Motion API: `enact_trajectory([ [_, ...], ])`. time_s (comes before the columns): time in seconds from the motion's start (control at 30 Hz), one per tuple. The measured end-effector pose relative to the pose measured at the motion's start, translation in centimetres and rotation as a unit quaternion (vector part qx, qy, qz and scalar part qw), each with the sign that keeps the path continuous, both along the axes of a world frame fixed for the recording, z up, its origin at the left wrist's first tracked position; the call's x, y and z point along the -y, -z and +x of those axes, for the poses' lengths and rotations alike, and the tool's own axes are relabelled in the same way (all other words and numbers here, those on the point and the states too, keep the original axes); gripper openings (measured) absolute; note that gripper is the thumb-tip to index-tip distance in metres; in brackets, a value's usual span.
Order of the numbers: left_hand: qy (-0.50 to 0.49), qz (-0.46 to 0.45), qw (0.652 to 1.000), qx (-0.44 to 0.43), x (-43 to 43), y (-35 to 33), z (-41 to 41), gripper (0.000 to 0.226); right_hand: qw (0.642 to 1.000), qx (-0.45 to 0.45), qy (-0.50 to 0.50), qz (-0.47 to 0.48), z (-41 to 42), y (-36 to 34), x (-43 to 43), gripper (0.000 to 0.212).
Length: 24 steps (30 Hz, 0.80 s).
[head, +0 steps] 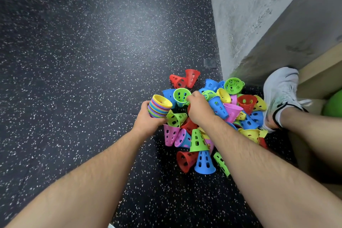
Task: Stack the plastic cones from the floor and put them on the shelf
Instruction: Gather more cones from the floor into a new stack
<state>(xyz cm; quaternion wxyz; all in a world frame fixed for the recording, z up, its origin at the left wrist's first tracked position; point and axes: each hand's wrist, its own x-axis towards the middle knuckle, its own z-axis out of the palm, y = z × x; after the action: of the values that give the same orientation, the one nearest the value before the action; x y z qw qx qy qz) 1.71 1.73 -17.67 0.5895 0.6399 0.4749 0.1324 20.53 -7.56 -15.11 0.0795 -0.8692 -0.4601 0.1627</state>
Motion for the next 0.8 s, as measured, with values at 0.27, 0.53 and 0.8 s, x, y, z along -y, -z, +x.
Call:
enact_trajectory([
  [0.27, 0.012, 0.007, 1.0, -0.008, 0.0, 0.0, -0.8, 0.071, 0.999, 0.048, -0.014, -0.012, 0.4, 1.0, -1.3, 0.021],
  [0.53, 0.003, 0.005, 1.0, -0.03, -0.4, 0.3, -1.1, 0.07, 0.96, -0.076, 0.102, 0.251, 0.0, 0.0, -1.5, 0.021],
  [0.8, -0.013, 0.017, 1.0, -0.017, -1.2, 0.7, 0.0, 0.067, 0.952, -0.128, -0.012, 0.277, -3.2, -1.4, -2.4, 0.023],
])
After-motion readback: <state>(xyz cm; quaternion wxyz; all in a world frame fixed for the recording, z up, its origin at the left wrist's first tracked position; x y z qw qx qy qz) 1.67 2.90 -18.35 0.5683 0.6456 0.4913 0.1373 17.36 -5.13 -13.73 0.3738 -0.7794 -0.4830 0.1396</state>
